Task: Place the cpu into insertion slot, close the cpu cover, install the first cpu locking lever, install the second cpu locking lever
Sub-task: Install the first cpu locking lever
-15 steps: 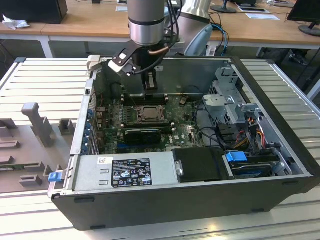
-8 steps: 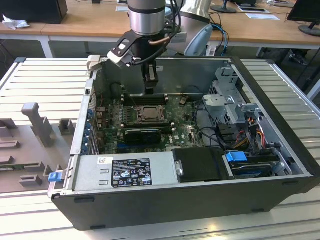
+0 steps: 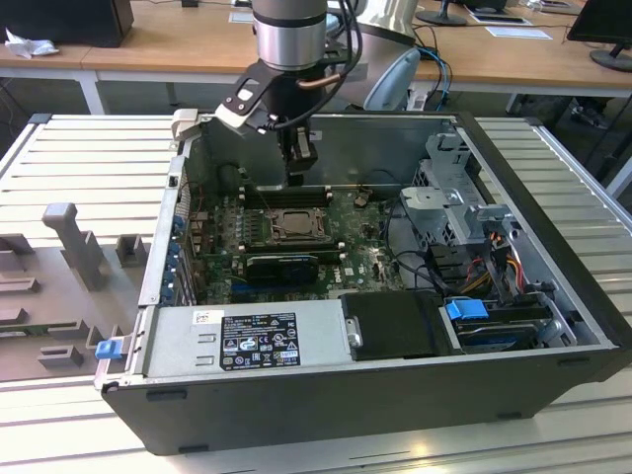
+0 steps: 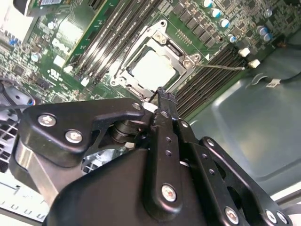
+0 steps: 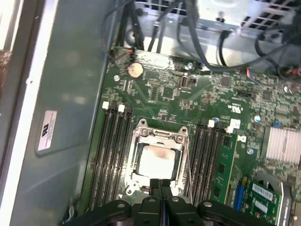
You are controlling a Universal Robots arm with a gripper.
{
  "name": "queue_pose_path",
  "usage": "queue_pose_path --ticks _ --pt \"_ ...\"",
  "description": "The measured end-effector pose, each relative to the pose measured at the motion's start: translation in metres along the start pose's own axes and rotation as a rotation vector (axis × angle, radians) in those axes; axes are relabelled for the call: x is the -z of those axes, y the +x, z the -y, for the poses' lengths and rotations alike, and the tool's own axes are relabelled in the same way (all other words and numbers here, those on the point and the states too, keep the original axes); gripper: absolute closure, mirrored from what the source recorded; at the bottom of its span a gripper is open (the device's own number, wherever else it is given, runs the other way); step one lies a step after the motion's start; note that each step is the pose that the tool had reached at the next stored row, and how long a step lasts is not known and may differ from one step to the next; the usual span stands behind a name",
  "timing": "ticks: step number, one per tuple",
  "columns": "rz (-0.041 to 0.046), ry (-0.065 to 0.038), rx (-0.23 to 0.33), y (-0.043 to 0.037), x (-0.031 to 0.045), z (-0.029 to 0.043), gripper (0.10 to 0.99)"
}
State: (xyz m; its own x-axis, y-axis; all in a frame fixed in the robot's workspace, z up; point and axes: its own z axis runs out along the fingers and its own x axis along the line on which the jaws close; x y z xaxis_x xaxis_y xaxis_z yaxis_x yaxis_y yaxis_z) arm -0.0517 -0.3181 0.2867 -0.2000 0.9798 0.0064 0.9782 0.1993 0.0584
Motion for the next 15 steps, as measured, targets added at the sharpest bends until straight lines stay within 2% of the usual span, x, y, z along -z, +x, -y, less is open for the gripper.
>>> queue_pose_path --ticks 6,15 --pt "-0.0049 0.001 0.084 0.0000 -0.0002 0.0000 0.980" --pt "-0.0093 0.001 0.159 0.0000 -0.0002 0.0000 0.980"
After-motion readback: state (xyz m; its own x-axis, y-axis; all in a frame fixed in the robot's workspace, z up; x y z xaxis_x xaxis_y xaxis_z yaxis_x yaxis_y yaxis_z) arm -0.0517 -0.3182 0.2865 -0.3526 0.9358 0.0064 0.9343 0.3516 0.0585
